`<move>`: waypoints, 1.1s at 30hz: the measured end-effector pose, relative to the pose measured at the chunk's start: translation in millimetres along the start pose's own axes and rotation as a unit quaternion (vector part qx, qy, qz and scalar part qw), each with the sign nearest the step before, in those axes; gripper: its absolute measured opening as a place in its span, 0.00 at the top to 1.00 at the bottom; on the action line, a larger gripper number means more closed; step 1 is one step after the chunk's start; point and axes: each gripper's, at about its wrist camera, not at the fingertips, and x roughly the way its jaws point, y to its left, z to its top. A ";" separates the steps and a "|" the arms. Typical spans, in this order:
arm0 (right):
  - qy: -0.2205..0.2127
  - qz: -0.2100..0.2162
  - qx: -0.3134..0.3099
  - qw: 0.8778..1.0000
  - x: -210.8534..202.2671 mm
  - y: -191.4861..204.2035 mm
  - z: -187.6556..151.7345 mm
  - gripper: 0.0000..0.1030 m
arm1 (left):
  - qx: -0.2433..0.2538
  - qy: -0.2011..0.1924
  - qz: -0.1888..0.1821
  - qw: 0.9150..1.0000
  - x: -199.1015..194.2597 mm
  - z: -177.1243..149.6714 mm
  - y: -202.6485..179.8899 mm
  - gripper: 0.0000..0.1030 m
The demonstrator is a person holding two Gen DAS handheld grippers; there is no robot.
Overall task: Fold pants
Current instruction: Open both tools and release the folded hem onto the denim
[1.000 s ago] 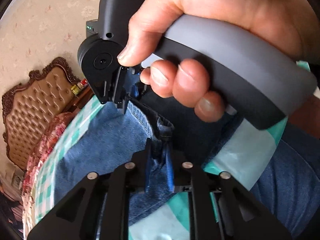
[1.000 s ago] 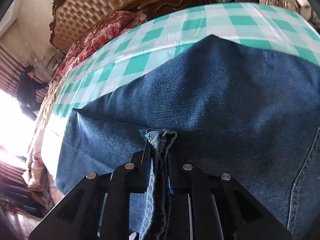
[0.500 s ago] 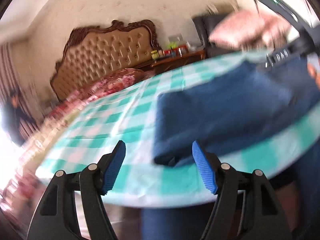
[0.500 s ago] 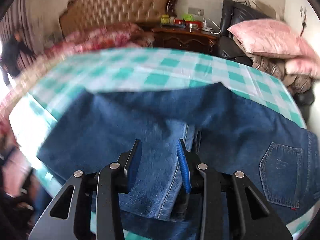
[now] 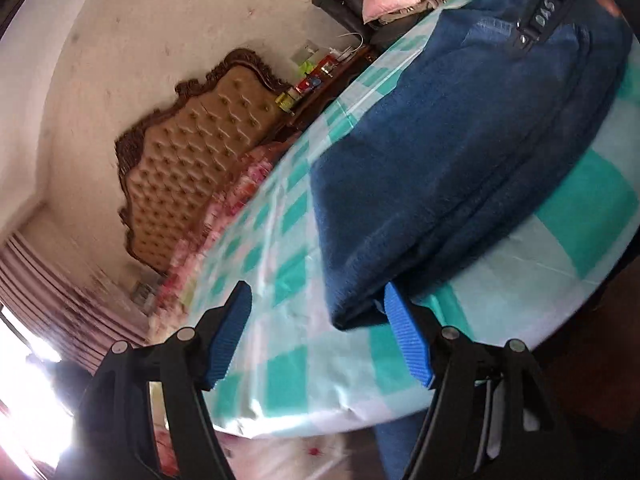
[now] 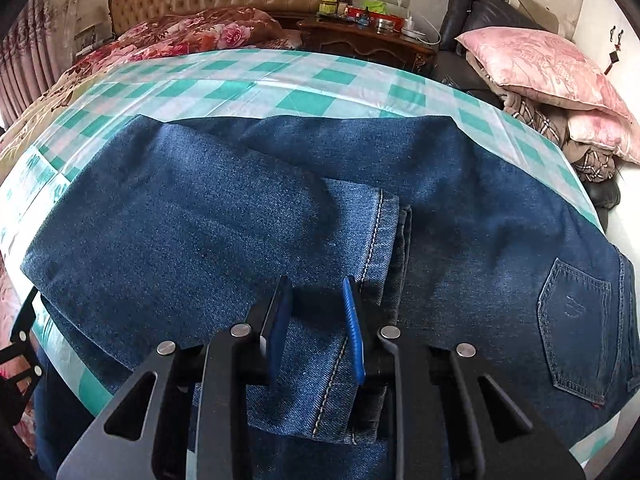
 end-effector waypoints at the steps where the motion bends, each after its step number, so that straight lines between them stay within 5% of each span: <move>1: 0.001 0.000 0.000 1.000 0.8 -0.5 1.6 0.79 | 0.007 0.001 0.000 1.000 2.8 2.2 -0.5 0.33; 7: 0.001 0.003 -0.004 1.000 1.0 -1.4 1.6 0.79 | 0.079 0.026 0.024 0.996 15.7 -6.7 -9.9 0.32; 12: 0.002 0.003 -0.006 1.000 0.7 -2.0 2.7 0.79 | 0.142 0.006 0.055 0.988 5.4 -14.6 -15.6 0.32; 17: 0.002 0.001 -0.006 1.000 1.1 -1.2 2.1 0.79 | 0.138 0.020 0.037 0.990 19.9 -16.5 -9.7 0.31; 21: 0.002 0.007 -0.004 1.000 1.5 -3.0 1.9 0.79 | 0.162 -0.005 0.045 0.986 16.2 -23.1 -11.7 0.30; 24: 0.003 0.006 -0.003 1.000 1.9 -2.7 2.1 0.79 | 0.124 -0.004 0.018 0.992 11.3 -22.4 2.5 0.30; 27: 0.004 0.011 0.001 1.000 2.2 -4.9 2.8 0.79 | 0.008 0.021 -0.054 0.998 -0.3 -22.3 42.4 0.31; 29: 0.004 0.009 0.003 1.000 2.2 -4.1 3.1 0.79 | -0.108 0.020 -0.122 0.986 -1.8 -18.7 76.2 0.38; 31: 0.004 0.005 0.005 1.000 2.1 -2.9 3.4 0.79 | -0.245 0.003 -0.213 0.946 12.4 -6.5 106.7 0.52; 32: 0.005 0.005 0.006 1.000 2.1 -2.9 3.5 0.79 | -0.276 -0.003 -0.251 0.928 23.6 2.5 109.3 0.59; 33: 0.005 0.006 0.006 1.000 2.2 -2.9 3.6 0.78 | -0.287 -0.007 -0.273 0.918 32.4 13.6 106.9 0.63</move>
